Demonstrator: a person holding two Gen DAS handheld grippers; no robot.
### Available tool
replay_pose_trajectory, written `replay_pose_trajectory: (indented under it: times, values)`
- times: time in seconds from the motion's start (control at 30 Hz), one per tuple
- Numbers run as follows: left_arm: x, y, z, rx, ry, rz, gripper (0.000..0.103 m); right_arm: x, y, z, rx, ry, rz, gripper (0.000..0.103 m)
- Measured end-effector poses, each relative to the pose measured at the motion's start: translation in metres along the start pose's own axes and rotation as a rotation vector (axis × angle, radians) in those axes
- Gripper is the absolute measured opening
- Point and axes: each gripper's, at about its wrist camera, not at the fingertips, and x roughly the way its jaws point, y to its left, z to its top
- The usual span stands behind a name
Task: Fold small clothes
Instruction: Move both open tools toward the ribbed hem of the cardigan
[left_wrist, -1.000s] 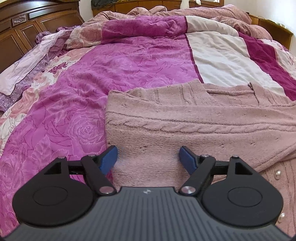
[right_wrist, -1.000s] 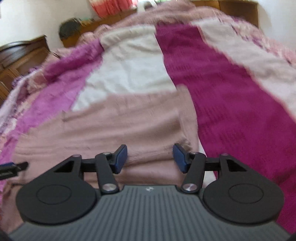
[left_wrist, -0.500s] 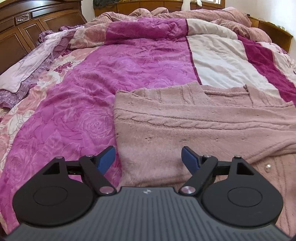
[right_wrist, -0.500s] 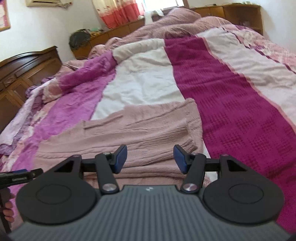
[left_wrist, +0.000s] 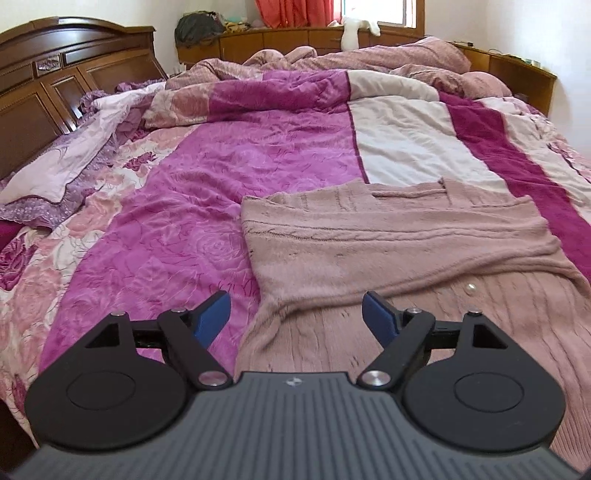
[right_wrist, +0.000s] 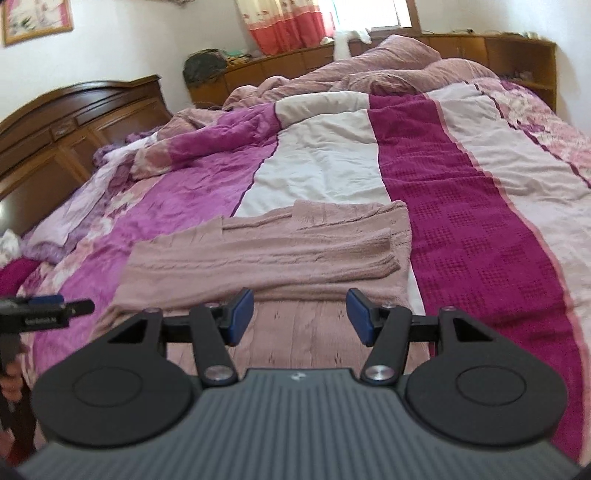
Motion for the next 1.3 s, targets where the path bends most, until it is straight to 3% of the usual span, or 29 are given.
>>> replay_pose_trajectory:
  times: [0.43,0.73,0.9,1.13,1.3]
  values:
    - [-0.07,-0.016,-0.059,0.114,0.018,-0.026,0.084,-0.041,0.019,-0.045,-0.231,0.085,-0.003,0.061]
    - [-0.099,-0.02,-0.094,0.276,0.036,-0.046,0.084,-0.056,0.022,-0.069,-0.426,0.188,0.0,0.061]
    - [-0.104,-0.012,-0.105,0.295,0.09,-0.087,0.084,-0.061,0.021,-0.082,-0.51,0.262,0.009,0.061]
    - [-0.115,-0.016,-0.119,0.417,0.129,-0.154,0.084,-0.073,0.031,-0.1,-0.732,0.347,0.004,0.061]
    - [-0.103,-0.025,-0.137,0.48,0.203,-0.166,0.084,-0.076,0.03,-0.114,-0.865,0.411,-0.002,0.061]
